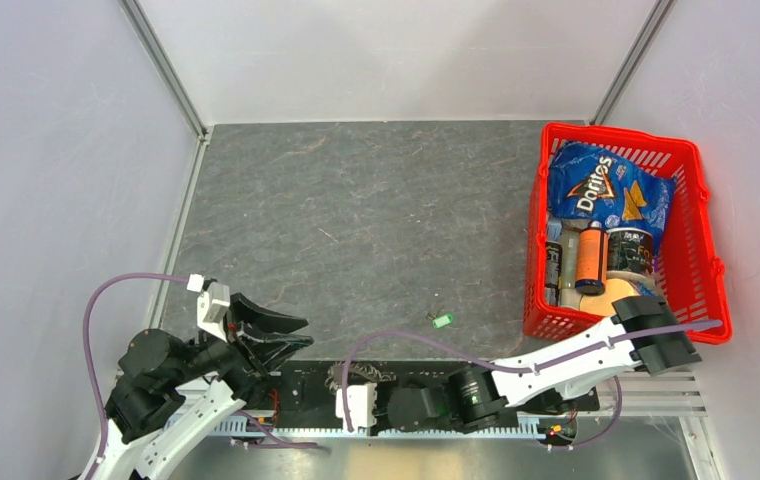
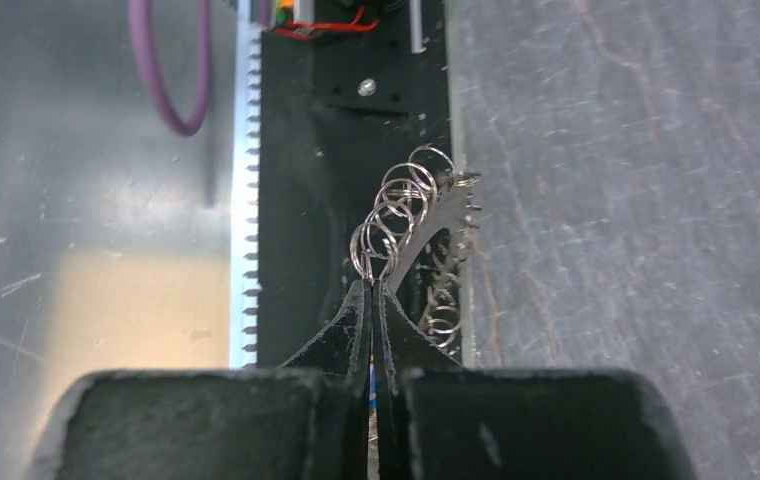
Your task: Put the keys on the keyring
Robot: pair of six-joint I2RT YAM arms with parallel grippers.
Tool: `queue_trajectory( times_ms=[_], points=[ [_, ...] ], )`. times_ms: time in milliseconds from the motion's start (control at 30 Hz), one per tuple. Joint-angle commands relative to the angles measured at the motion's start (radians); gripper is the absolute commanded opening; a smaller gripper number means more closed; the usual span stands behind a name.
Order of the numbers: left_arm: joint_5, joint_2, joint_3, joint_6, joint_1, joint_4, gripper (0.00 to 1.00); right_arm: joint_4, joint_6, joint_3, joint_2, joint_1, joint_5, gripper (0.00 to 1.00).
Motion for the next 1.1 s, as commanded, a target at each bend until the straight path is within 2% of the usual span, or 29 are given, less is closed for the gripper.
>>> queue_trajectory(
  times_ms=[0,200,300,467,667,1067],
  points=[
    [-0.016,-0.030,0.017,0.001,0.001,0.068,0.49,0.106,-0.024,-0.010,-0.064,-0.010,0.101,0.00],
    [-0.008,-0.010,0.051,-0.016,0.001,0.127,0.49,0.128,-0.029,0.001,-0.126,-0.054,0.180,0.00],
    [0.020,0.049,0.077,-0.045,0.001,0.159,0.49,0.122,-0.008,0.031,-0.160,-0.085,0.197,0.00],
    [0.073,0.099,0.089,-0.090,0.001,0.216,0.49,0.088,-0.008,0.111,-0.193,-0.121,0.187,0.00],
    [0.126,0.126,0.035,-0.148,0.001,0.340,0.49,0.034,0.018,0.215,-0.210,-0.173,0.135,0.00],
    [0.227,0.190,0.040,-0.167,0.001,0.479,0.53,-0.292,0.190,0.467,-0.259,-0.223,-0.043,0.00]
  ],
)
